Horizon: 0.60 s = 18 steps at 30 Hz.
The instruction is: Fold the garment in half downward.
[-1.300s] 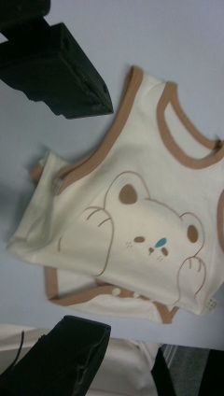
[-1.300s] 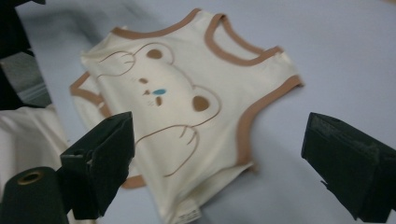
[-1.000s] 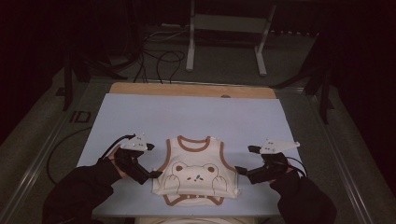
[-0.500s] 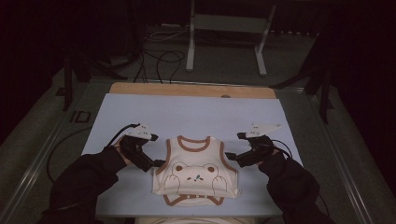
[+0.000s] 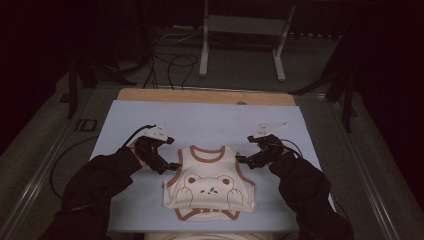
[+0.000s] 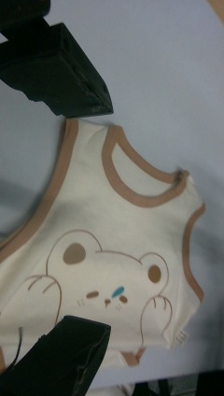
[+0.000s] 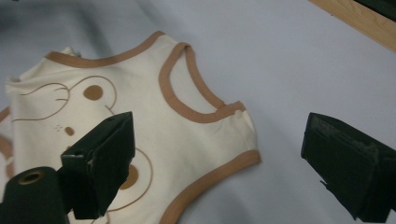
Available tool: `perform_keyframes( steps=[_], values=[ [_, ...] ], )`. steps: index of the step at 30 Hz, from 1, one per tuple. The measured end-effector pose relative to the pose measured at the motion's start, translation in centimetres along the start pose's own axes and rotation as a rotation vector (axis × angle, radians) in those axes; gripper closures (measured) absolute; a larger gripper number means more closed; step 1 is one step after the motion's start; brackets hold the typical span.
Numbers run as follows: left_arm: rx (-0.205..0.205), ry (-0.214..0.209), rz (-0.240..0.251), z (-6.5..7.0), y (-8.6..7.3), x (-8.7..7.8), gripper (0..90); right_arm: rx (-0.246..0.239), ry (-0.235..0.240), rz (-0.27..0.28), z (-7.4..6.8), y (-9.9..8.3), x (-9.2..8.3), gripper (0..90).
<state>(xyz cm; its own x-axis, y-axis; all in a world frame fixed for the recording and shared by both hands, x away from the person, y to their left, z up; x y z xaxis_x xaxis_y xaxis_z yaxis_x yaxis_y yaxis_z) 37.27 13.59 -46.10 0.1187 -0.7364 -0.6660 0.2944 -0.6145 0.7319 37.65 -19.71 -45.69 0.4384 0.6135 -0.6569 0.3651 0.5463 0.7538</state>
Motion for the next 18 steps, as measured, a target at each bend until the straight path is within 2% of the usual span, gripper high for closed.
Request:
perform_keyframes(
  steps=[11,13,18],
  values=[
    [-0.021,0.01,-0.037,-2.4,-0.5,2.2,0.0,0.019,0.015,-0.037,1.3,-0.6,2.4,10.3],
    [-0.016,0.015,-0.058,-2.7,-0.7,2.7,0.0,0.024,0.016,-0.049,1.5,-0.8,2.8,10.3],
    [-0.036,0.005,-0.061,-3.3,-1.0,3.8,0.0,0.03,0.016,-0.065,1.7,-1.2,3.7,10.3]
  ],
)
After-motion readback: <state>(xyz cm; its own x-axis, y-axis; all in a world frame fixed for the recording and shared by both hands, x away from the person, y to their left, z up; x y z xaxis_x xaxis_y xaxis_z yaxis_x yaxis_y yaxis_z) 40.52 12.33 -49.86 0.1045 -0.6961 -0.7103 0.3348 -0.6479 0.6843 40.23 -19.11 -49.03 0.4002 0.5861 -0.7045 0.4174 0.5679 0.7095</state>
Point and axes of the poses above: each handheld gripper's, and its own axes: x roughly forward along the jaws, y roughly out of its top, z roughly to its right, the point moved 3 cm from there along x, roughly forward along the jaws, and after that the axes turned 4 degrees about -y, right-handed, at the moved point
